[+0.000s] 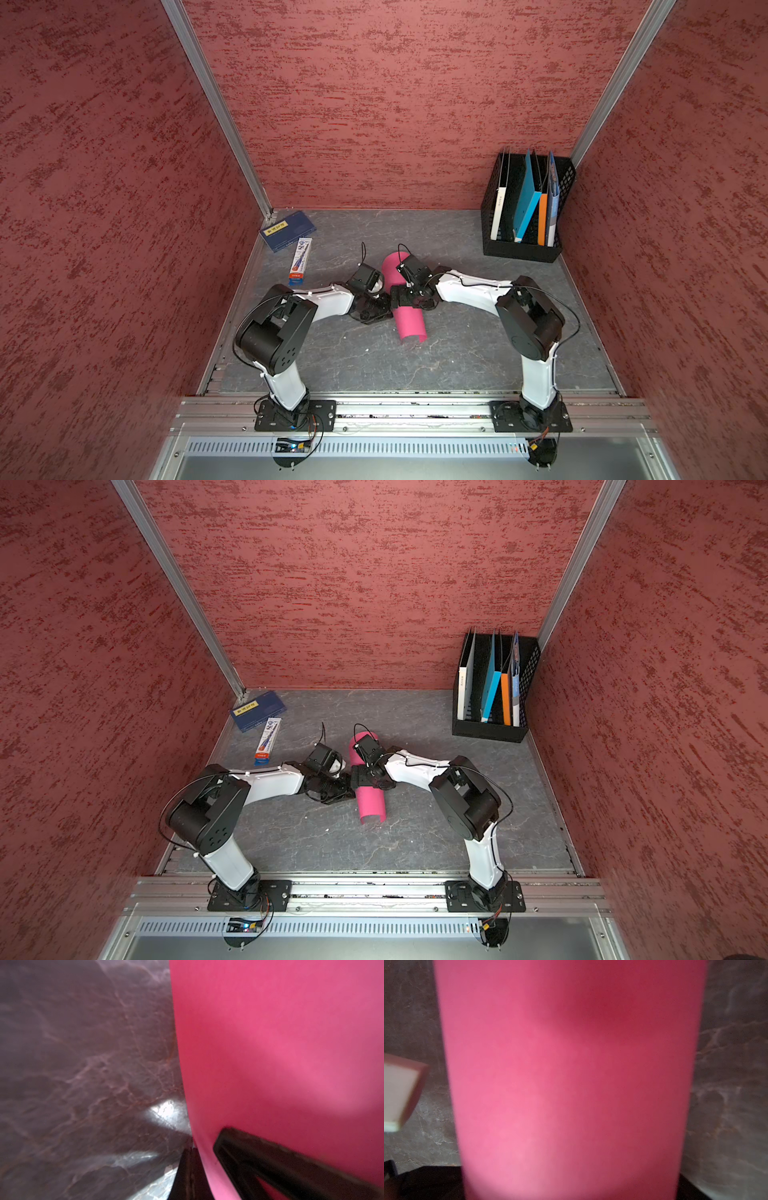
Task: Fold the rectangular paper in half along the long edge
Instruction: Pick up the paper from the center of the board.
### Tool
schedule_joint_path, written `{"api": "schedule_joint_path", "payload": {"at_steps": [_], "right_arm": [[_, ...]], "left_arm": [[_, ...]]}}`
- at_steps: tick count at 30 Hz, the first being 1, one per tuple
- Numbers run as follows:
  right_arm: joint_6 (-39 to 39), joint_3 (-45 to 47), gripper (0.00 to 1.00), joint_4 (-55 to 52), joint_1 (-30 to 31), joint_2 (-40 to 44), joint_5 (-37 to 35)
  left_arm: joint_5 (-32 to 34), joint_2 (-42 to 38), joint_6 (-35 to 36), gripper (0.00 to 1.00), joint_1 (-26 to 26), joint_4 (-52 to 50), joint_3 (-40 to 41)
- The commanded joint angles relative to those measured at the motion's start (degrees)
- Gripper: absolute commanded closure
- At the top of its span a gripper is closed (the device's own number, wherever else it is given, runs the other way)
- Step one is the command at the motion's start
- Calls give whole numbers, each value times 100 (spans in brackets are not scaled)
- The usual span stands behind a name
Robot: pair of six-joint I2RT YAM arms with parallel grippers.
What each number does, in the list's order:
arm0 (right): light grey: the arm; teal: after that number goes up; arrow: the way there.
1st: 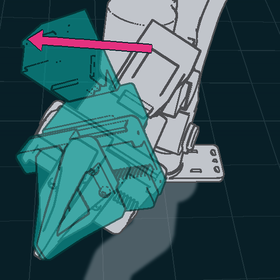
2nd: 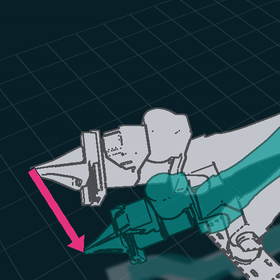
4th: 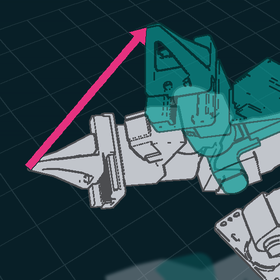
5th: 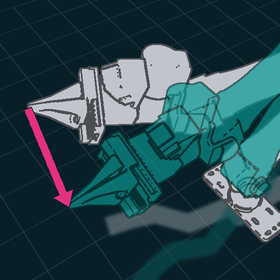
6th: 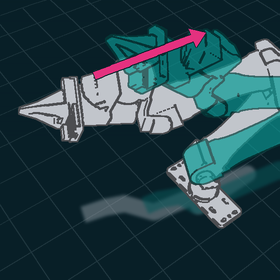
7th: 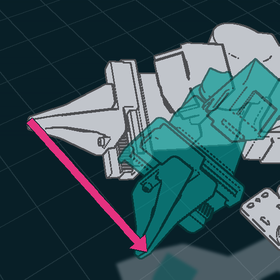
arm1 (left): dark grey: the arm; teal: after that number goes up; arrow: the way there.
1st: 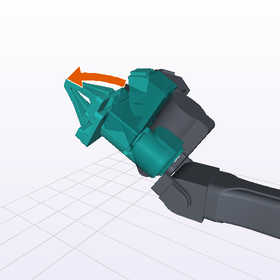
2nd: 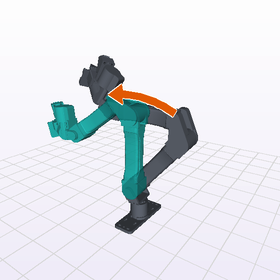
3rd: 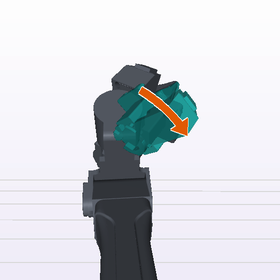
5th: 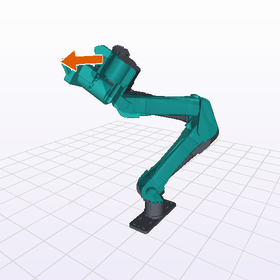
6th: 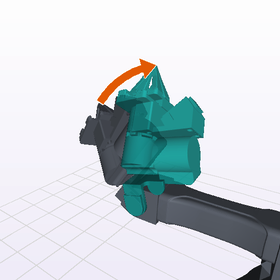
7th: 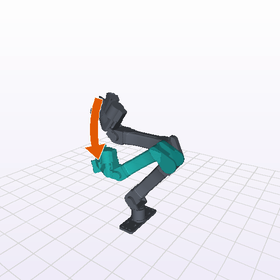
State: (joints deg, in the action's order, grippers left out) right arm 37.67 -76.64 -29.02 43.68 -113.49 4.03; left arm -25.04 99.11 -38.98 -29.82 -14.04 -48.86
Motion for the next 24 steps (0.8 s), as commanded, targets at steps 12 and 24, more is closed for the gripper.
{"api": "schedule_joint_path", "payload": {"at_steps": [12,24], "right_arm": [[-128,-88,1,-273,148,-436,111],[114,160,1,336,149,-438,480]], "left_arm": [[115,256,83,100,-67,5,53],[65,379,-33,100,-68,227,42]]}}
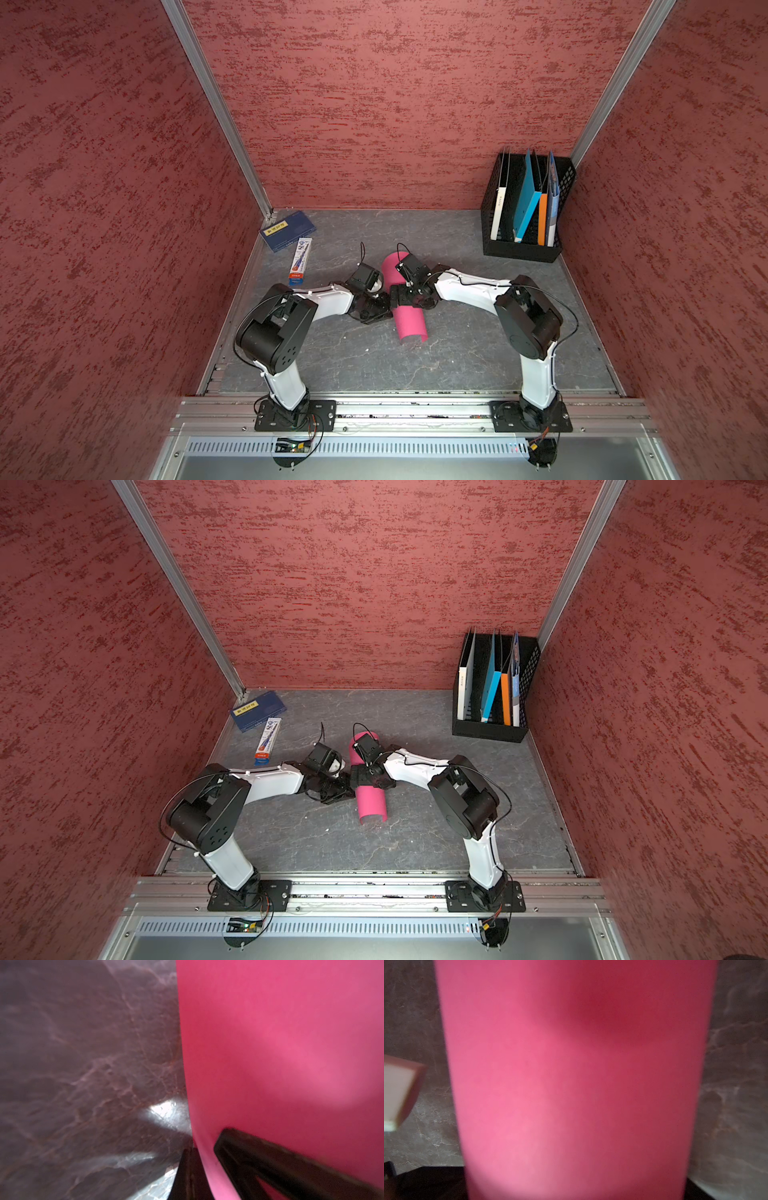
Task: Fold the rectangular paper in half along the long edge
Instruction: Pick up the paper from the center of the board.
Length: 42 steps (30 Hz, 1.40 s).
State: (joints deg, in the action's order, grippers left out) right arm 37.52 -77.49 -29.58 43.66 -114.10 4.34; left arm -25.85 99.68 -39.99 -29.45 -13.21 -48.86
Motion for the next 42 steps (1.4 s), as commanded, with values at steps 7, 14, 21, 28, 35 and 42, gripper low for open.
{"api": "schedule_joint_path", "payload": {"at_steps": [7,14,21,28,35,42], "right_arm": [[239,319,1,655,149,-401,649],[232,340,8,712,152,-365,683],[254,351,15,712,152,-376,683],[257,361,4,693,147,-347,650],[276,288,2,630,149,-518,666],[274,147,3,390,152,-663,548]], "left_arm": [[124,351,-10,100,-111,260,60],[106,333,-58,100,-131,335,102],[106,333,-51,100,-130,313,96],[99,371,-77,100,-134,363,77],[118,368,-85,100,-154,338,96],[115,376,-93,100,-148,396,162]]}}
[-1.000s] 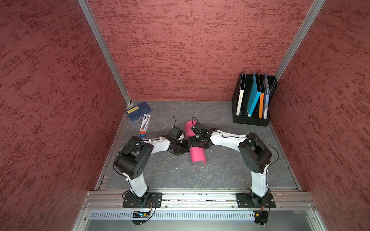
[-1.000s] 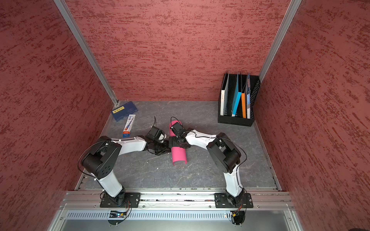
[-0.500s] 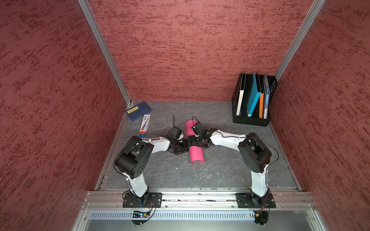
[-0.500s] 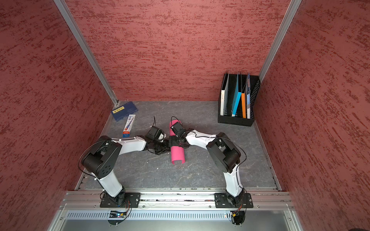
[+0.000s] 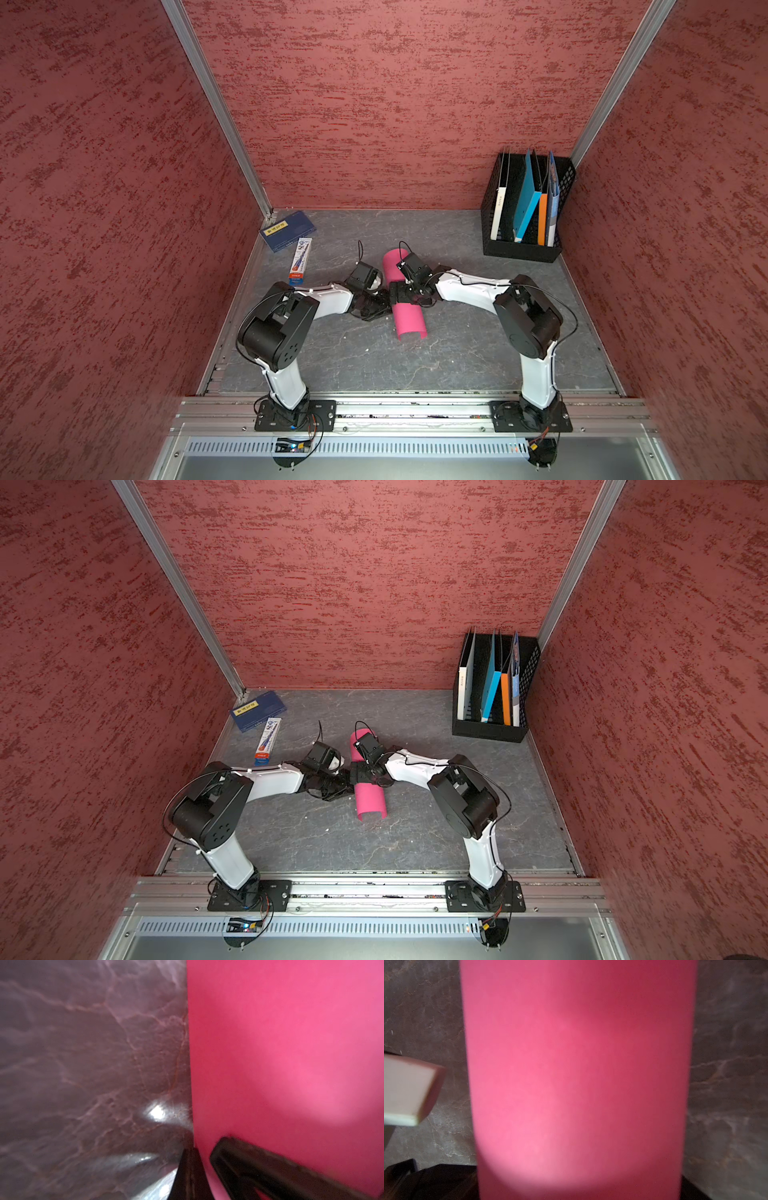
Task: Fold the rectangular paper in half along the long edge
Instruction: Pick up the paper from the center of the board.
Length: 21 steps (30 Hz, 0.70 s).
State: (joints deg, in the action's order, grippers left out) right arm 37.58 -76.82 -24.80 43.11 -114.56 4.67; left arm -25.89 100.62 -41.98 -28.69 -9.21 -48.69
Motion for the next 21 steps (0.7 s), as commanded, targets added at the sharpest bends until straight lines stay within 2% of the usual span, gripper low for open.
{"api": "schedule_joint_path", "payload": {"at_steps": [1,17,21], "right_arm": [[272,64,2,-128,208,-636,476],[157,-340,2,-680,231,-990,129],[147,-334,8,-755,233,-955,-10]], "left_arm": [[115,285,94,100,-224,2,158],[85,309,136,100,-203,3,152],[89,309,136,100,-200,-1,149]]}}
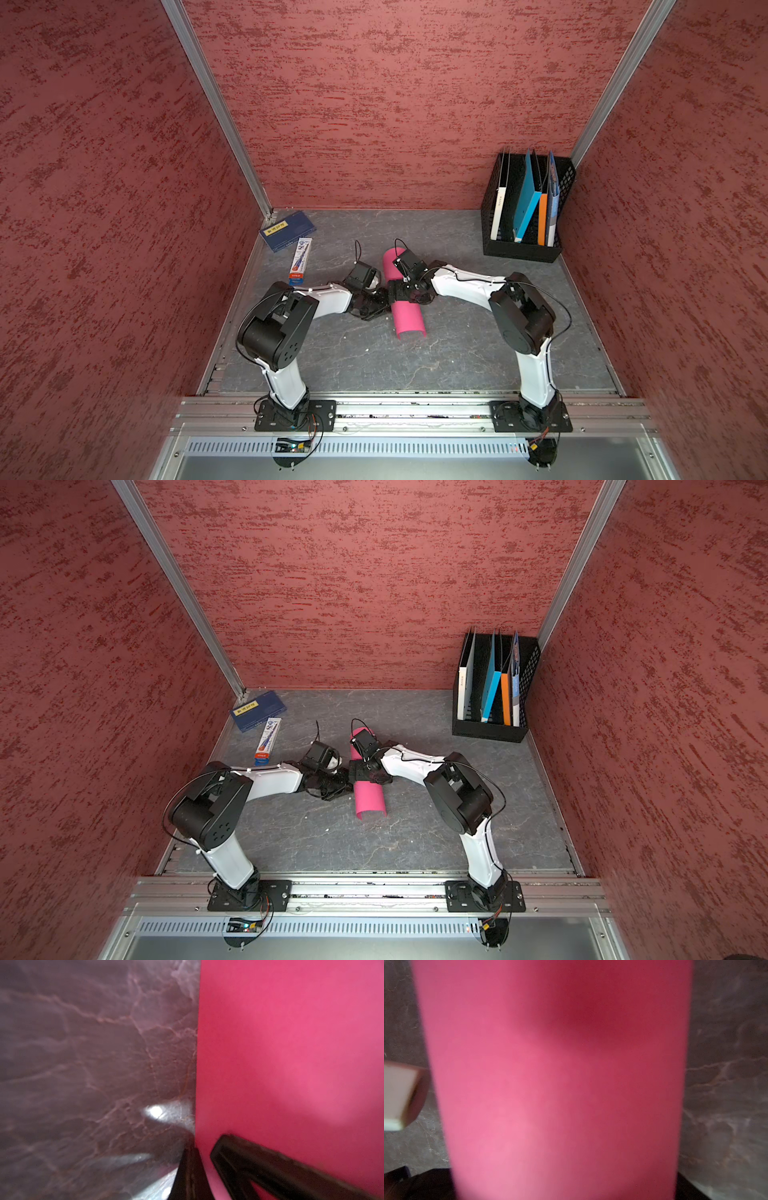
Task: Fold the rectangular paper in half along the long edge
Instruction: Pick up the paper from the center of the board.
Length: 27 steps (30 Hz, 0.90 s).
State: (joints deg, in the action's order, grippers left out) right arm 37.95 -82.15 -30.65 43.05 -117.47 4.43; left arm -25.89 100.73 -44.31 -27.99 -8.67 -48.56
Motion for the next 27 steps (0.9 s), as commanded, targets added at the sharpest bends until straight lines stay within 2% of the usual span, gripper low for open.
{"api": "schedule_joint_path", "payload": {"at_steps": [1,10,18,23,27], "right_arm": [[105,205,10,-164,237,-663,30],[110,289,17,-19,235,-612,135],[20,590,23,382,144,-433,486],[12,918,23,776,31,-229,777],[29,1093,27,1025,-71,-108,1029]], "left_arm": [[84,305,367,100,-264,-51,131],[76,179,380,100,-226,-78,189],[-27,-628,373,100,-142,433,596],[-39,-858,397,99,-137,565,688],[-73,-856,368,98,-110,672,754]]}}
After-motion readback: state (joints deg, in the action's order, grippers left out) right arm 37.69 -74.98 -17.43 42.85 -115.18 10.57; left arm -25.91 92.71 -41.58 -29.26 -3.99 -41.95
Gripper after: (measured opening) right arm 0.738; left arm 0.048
